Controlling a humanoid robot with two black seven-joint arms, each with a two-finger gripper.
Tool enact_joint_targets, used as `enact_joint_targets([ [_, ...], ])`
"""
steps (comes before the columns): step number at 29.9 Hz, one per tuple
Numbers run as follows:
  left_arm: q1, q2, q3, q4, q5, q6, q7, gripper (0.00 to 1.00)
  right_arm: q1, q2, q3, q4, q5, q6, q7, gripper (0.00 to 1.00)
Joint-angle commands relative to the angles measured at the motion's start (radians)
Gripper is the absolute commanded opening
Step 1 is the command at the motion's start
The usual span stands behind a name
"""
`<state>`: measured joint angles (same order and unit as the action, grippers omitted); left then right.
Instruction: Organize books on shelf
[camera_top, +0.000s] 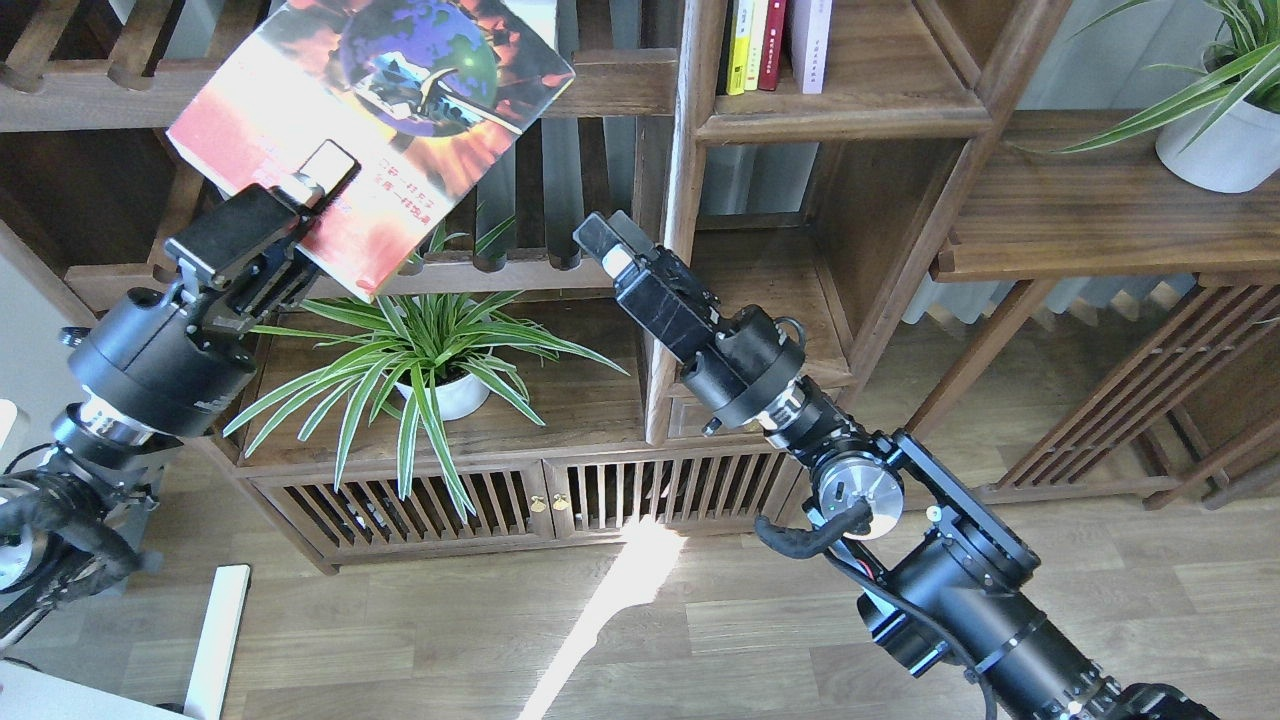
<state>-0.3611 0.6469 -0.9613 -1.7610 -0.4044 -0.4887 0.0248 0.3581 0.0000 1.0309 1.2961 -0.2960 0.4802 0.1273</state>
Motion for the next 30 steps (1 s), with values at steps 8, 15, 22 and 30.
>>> enact_joint_targets([
  [8,-0.059,0.004,0.045,0.0,0.003,0.0,0.012,0.0,0.05,0.0,-0.018,0.0,0.064,-0.003,0.003,1.0],
  [15,-0.102,0.004,0.113,0.002,0.003,0.0,0.012,0.0,0.09,0.0,-0.02,0.0,0.086,-0.021,0.003,1.0],
  [22,-0.125,0.004,0.127,0.002,0.003,0.0,0.012,0.0,0.096,0.0,-0.02,0.0,0.089,-0.026,0.003,1.0],
  [30,-0.127,0.02,0.136,0.006,0.001,0.0,0.012,0.0,0.099,0.0,-0.04,0.0,0.09,-0.028,0.005,1.0],
])
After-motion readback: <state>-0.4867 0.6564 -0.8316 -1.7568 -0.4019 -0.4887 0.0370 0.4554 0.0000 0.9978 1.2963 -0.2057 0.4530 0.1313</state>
